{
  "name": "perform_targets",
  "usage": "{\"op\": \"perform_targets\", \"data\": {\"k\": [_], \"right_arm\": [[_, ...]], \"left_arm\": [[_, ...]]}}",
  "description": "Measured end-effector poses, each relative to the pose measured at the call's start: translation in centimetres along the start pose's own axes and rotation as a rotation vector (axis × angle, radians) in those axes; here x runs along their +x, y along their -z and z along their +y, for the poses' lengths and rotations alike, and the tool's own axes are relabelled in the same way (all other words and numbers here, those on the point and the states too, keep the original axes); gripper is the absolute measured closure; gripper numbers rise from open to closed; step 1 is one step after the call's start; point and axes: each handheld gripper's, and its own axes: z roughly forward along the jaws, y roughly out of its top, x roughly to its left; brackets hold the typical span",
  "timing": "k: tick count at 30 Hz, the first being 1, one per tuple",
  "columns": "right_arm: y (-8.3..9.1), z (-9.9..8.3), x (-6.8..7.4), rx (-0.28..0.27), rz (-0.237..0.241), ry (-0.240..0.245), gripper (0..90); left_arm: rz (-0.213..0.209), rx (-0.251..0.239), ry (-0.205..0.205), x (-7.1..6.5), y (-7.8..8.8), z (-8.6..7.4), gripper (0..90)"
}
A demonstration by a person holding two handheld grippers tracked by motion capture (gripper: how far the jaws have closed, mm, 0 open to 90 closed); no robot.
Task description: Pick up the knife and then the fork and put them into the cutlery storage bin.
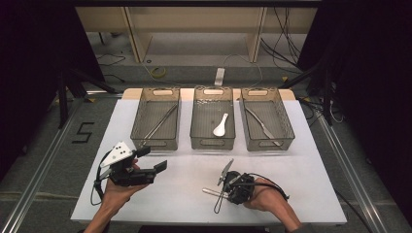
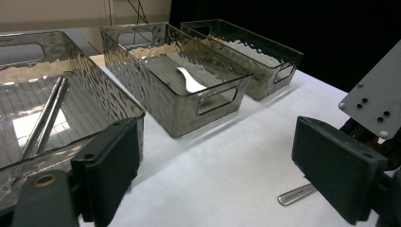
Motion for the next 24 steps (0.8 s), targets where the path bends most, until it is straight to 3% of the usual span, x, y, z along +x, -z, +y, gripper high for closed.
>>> {"op": "perform_targets", "data": {"k": [17,24], "right_arm": [[0.09,0.19,0.38,0.009,-0.022,0.043,84.6],[0.84,-0.01,0.12,-0.041,-0.034,0.03,84.6]], "left_arm": [[-0.002,-0.001,-0.001,-0.03,0.07,0.03,15.4],[-0.002,-0.002,-0.002,-0.06,0.07,0.04,15.4]]}}
